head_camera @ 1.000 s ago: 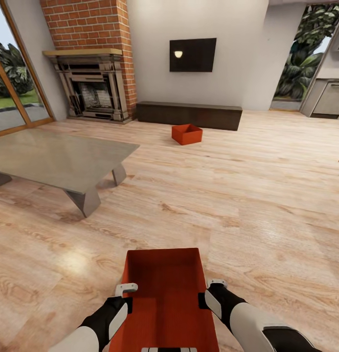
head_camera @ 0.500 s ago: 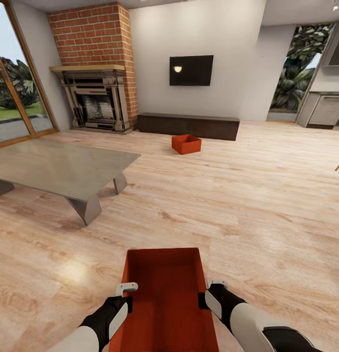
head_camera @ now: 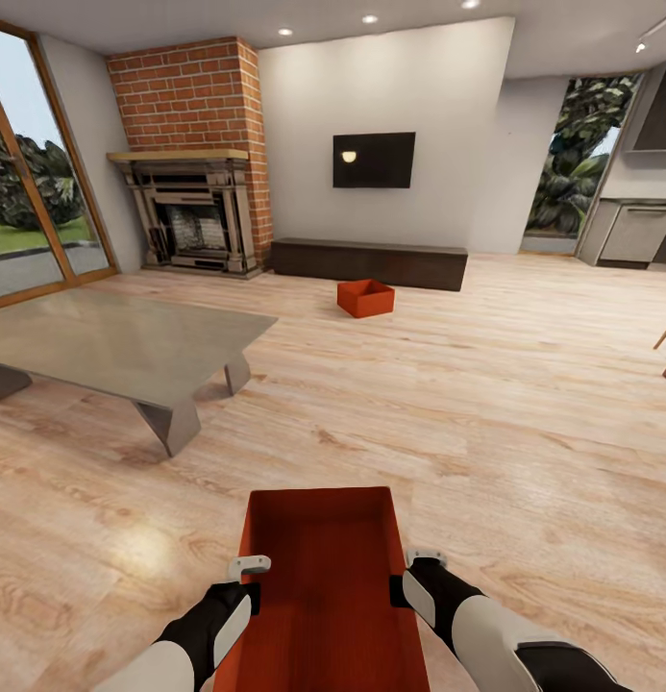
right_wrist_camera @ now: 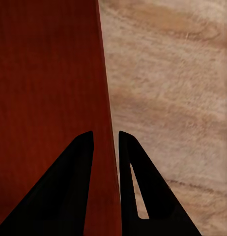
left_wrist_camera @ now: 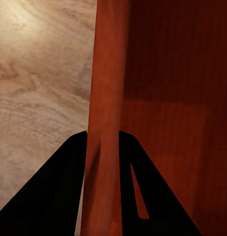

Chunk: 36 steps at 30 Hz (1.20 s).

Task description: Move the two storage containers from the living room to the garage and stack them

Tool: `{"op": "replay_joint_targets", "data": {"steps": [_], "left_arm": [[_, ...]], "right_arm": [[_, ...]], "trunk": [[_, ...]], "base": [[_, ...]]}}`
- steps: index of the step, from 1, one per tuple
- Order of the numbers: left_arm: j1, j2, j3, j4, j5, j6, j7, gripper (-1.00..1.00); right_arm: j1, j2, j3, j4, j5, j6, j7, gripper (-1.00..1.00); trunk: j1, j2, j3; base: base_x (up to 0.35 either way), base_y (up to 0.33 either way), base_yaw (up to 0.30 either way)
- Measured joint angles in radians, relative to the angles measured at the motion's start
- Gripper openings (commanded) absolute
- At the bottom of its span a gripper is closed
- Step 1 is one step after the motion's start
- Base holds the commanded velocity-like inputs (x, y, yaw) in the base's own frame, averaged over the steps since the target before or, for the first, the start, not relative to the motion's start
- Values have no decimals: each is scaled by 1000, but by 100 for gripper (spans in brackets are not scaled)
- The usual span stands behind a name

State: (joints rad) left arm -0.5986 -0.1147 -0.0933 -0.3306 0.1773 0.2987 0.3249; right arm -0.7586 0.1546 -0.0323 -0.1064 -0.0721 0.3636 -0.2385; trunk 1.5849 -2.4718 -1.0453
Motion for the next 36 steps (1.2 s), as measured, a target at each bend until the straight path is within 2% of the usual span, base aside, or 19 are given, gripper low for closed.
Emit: {"op": "replay_joint_targets", "data": {"steps": [36], "left_arm": [[0, -1, 2, -6, -5, 1, 1, -100]], "right_arm": [[0, -1, -13, -1, 14, -5, 7, -100]], "trunk": [[-138, 252, 113]], "base": [[0, 0, 0]]}}
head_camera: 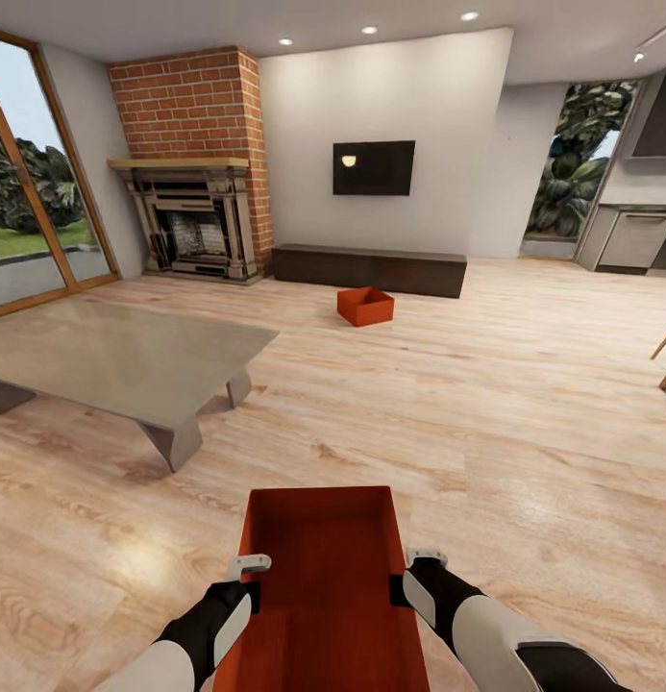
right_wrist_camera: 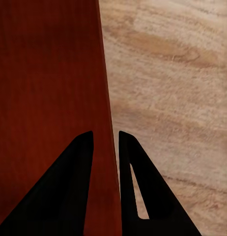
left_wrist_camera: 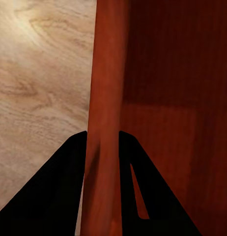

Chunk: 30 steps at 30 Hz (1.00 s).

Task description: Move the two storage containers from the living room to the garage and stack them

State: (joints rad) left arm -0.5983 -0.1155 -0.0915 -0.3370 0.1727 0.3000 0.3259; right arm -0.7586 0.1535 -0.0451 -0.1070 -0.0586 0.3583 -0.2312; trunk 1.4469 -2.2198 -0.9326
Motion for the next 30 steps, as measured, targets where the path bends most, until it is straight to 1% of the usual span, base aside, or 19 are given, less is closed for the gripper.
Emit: {"op": "replay_joint_targets", "data": {"steps": [6, 16, 20, 27, 30], "left_arm": [[0, -1, 2, 0, -3, 1, 0, -100], [0, 1, -1, -1, 2, 0, 0, -100], [0, 1, -1, -1, 2, 0, 0, -100], [0, 1, -1, -2, 2, 0, -1, -100], [0, 1, -1, -1, 2, 0, 0, -100]], "right_arm": [[0, -1, 2, 1, -2, 0, 1, -100], [0, 1, -4, -1, 5, 0, 0, -100], [0, 1, -4, -1, 5, -1, 0, -100], [0, 1, -3, -1, 3, -1, 0, -100], [0, 1, -3, -1, 3, -1, 0, -100]], "trunk": [[-23, 42, 19], [-61, 112, 50], [-77, 140, 64], [-104, 189, 92], [-115, 210, 103]], "base": [[0, 0, 0], [0, 0, -4], [0, 0, -130], [0, 0, -226], [0, 0, -87]]}}
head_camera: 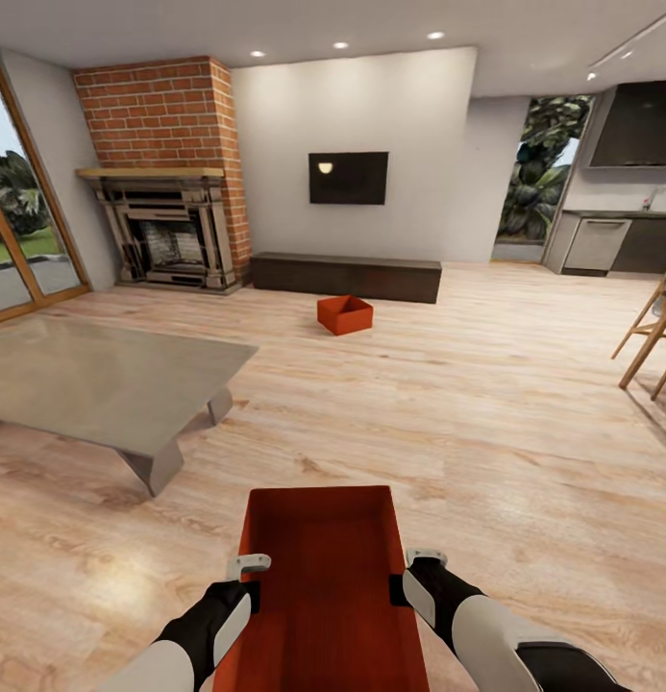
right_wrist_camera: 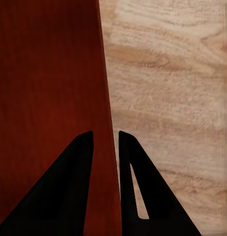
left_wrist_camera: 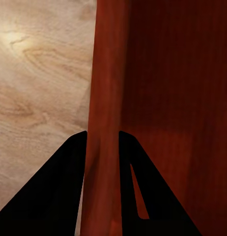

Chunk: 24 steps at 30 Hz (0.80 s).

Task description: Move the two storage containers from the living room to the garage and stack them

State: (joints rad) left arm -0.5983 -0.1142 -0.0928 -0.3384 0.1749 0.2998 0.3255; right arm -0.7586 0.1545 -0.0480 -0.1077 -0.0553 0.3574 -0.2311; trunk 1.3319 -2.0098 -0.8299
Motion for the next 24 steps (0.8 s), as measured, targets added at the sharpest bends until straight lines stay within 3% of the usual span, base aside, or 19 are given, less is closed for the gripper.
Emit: {"op": "replay_joint_targets", "data": {"steps": [6, 24], "left_arm": [[0, 1, 0, 1, 1, 0, 0, -100], [0, 1, 0, 0, 1, 0, 0, -100]], "right_arm": [[0, 1, -3, 0, 5, 1, -1, -100], [0, 1, -3, -1, 4, 1, -1, -100]], "trunk": [[-23, 42, 19], [-92, 168, 76]], "base": [[0, 0, -87], [0, 0, -284]]}}
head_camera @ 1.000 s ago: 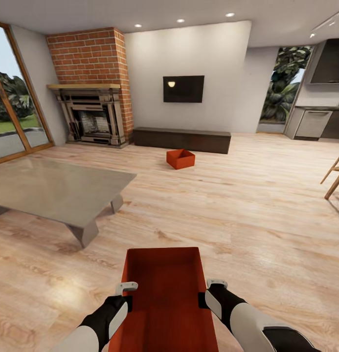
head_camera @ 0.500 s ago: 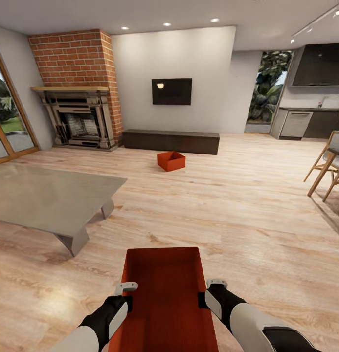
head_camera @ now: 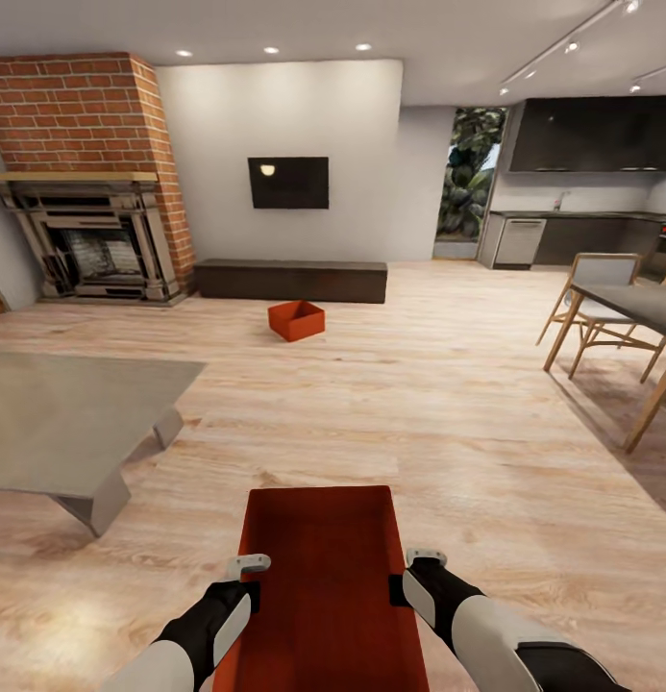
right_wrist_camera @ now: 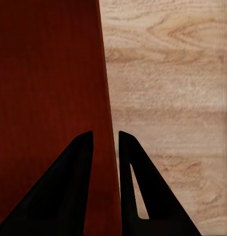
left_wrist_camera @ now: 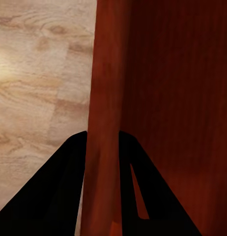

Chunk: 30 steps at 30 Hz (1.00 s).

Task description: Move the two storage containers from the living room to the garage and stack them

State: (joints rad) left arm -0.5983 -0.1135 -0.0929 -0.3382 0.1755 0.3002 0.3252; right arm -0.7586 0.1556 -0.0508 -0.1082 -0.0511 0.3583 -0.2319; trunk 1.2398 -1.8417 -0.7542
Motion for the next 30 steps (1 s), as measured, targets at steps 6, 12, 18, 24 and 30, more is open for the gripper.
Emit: {"op": "replay_joint_targets", "data": {"steps": [6, 12, 18, 24, 30], "left_arm": [[0, 0, -1, -1, -1, 0, 0, -100], [0, -1, 1, 0, -3, 0, 1, -100], [0, -1, 1, 0, -3, 1, 1, -100], [0, -1, 1, 0, -3, 1, 1, -100], [0, -1, 1, 0, -3, 0, 1, -100]], "right_arm": [[0, -1, 4, 0, -6, -1, 1, -100], [0, -1, 2, 0, -4, 0, 1, -100], [0, -1, 1, 0, -3, 0, 2, -100], [0, -1, 2, 0, -3, 0, 2, -100], [0, -1, 2, 0, -2, 0, 2, -100]], "trunk": [[-8, 14, 6], [-8, 14, 7], [-8, 14, 10], [-8, 14, 13], [-8, 14, 15]], "base": [[0, 0, -294], [0, 0, -294], [0, 0, -294], [0, 0, -294], [0, 0, -294]]}}
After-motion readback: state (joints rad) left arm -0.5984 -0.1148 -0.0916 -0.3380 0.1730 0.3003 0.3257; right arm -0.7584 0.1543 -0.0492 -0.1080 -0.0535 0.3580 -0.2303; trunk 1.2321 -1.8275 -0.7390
